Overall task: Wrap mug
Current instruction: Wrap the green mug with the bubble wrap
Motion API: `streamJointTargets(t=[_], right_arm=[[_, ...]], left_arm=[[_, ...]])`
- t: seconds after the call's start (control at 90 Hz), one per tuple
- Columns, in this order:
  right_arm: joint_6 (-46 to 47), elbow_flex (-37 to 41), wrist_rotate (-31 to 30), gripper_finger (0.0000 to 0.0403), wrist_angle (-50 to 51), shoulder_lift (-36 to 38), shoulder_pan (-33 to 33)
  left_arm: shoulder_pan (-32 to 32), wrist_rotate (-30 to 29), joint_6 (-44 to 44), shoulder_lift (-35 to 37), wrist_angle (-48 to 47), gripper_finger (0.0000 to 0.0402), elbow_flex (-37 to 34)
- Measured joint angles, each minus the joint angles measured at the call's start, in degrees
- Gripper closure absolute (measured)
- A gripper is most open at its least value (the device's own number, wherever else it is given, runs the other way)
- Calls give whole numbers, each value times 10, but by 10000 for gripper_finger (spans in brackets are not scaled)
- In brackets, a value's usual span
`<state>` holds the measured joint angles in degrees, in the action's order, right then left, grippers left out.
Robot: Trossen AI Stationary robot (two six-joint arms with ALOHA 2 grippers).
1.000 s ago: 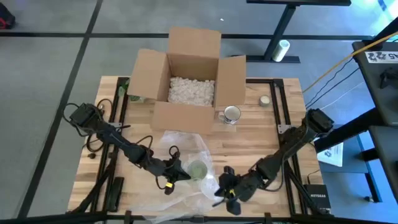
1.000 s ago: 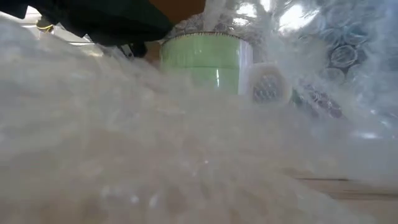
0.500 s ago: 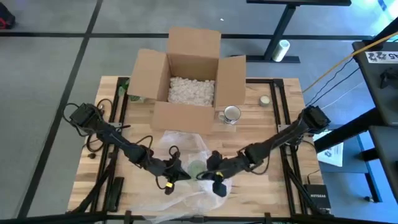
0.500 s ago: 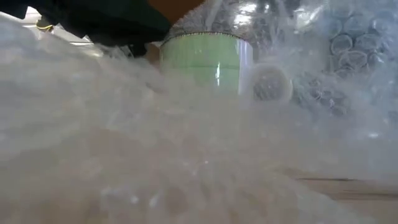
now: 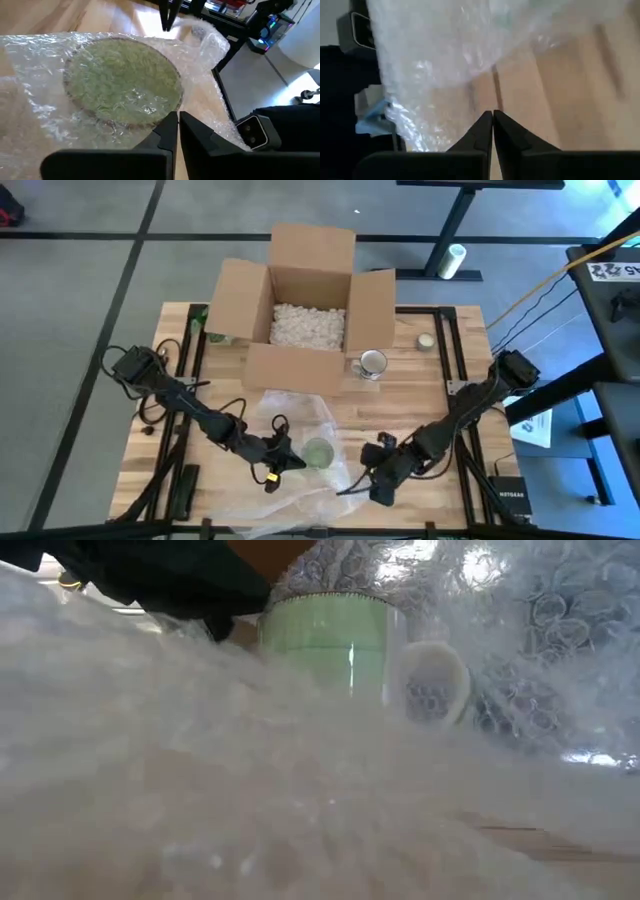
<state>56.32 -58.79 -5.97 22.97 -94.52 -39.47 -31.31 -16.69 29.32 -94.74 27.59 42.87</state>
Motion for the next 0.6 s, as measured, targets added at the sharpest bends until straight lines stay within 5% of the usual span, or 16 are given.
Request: streamJointTargets(t=[0.222, 0.6], right_arm=[[23, 75, 16, 403, -273, -1, -28], [7, 77, 68, 403, -399, -73, 17]], left_arm=[[-1, 0, 3, 0, 0, 402, 0], [-1, 0, 2, 0, 0, 402, 0]])
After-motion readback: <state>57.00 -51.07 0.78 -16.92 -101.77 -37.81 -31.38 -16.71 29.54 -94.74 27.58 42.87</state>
